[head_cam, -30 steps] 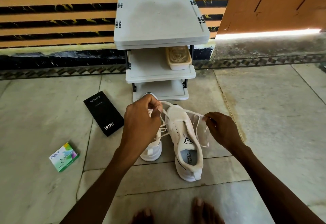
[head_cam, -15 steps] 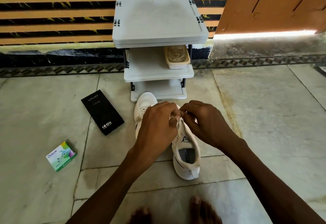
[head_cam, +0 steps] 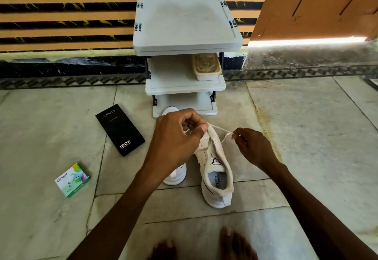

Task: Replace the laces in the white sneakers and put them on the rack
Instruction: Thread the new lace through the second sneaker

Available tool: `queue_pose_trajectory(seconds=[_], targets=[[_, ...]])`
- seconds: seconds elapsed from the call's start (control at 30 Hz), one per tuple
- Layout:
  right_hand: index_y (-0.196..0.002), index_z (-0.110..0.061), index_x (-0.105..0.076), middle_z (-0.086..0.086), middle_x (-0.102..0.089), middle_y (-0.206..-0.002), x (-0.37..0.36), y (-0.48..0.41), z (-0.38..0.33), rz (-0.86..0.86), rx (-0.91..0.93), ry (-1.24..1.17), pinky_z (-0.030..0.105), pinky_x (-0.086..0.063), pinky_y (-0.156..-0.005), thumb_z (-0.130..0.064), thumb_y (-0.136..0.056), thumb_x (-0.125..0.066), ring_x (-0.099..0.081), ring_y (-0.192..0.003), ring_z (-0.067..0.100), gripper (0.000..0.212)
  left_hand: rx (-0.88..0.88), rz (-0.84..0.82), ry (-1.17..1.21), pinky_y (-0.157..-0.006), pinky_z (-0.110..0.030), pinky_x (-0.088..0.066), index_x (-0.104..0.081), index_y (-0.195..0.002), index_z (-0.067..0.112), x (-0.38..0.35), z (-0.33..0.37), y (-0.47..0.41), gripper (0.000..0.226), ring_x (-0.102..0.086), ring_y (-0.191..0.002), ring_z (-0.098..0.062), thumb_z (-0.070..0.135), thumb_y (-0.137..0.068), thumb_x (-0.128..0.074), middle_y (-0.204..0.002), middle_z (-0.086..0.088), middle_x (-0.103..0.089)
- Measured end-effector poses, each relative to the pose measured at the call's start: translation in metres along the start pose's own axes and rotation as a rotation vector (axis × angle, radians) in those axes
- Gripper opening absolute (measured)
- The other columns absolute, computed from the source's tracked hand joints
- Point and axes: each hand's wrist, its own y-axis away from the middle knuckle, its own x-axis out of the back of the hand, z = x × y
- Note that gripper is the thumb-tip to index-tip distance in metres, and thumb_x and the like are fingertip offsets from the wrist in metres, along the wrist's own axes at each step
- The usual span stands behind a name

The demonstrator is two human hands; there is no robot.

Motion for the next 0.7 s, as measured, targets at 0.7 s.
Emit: queue_pose_trajectory(seconds=[0.7], targets=[[-0.092,-0.018,-0.067,-0.015,-0.044,-0.073,0.044,0.004,-0.089,0.105,0.407,-0.152,0.027,-0.037,-0.054,-0.026,-0.096,-0.052,-0.043,-0.062,0.006,0.018,-0.178,-0.085,-0.216,-0.074,-0.003,-0.036,-0.063,-0.08,0.02,-0.031,-0.031,-0.007,0.011,-0.053,-0.081,0.009,0.012,-0.086,-0.068,-0.083,0.023,-0.056]])
